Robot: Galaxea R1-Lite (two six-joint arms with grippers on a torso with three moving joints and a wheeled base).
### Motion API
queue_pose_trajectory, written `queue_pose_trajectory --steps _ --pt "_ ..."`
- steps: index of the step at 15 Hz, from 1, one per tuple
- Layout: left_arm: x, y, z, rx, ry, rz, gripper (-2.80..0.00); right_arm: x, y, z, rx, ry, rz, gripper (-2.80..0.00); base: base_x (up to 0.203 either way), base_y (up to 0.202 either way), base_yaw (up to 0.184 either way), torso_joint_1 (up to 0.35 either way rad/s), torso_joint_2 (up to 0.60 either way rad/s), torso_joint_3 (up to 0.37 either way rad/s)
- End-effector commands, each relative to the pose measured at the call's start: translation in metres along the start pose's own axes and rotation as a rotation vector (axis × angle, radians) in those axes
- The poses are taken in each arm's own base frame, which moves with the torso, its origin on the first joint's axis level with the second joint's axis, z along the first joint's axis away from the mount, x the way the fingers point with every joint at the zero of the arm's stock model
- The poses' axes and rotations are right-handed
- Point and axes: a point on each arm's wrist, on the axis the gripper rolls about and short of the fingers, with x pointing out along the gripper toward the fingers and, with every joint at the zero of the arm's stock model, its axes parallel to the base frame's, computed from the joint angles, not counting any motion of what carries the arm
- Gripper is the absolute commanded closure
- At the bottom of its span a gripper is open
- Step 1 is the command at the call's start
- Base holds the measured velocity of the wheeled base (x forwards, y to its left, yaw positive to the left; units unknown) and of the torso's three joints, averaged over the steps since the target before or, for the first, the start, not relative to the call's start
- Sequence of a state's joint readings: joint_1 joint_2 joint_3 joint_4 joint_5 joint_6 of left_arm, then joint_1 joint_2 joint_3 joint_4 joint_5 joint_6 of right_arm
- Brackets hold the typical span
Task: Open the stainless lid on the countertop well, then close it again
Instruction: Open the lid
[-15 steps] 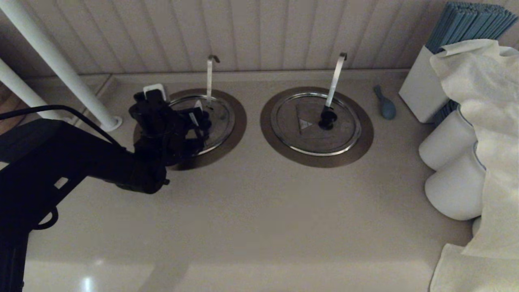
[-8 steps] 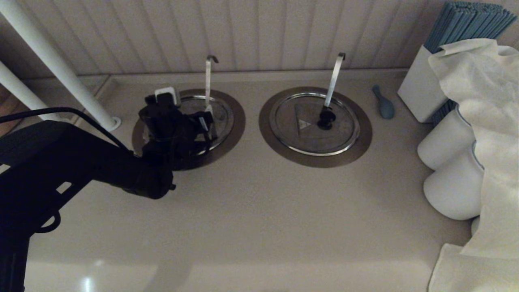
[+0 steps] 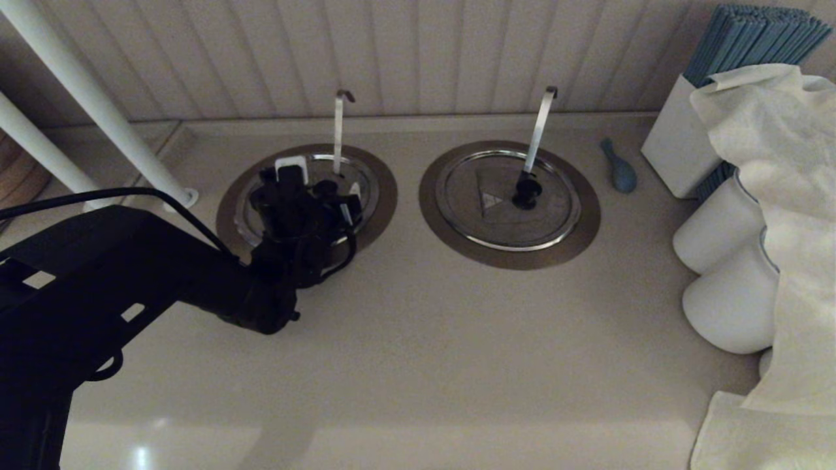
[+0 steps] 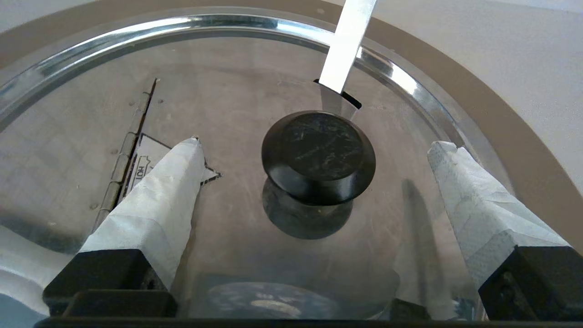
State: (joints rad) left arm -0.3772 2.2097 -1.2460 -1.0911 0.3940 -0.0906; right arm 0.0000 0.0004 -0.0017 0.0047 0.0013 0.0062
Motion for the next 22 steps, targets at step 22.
queue_pose_trajectory --steps 22 --pt "0.017 0.034 0.019 0.052 -0.06 0.091 -2.8 0.0 0.0 0.0 0.0 0.0 0.0 0.0 0.0 0.0 0.0 0.0 0.0 0.0"
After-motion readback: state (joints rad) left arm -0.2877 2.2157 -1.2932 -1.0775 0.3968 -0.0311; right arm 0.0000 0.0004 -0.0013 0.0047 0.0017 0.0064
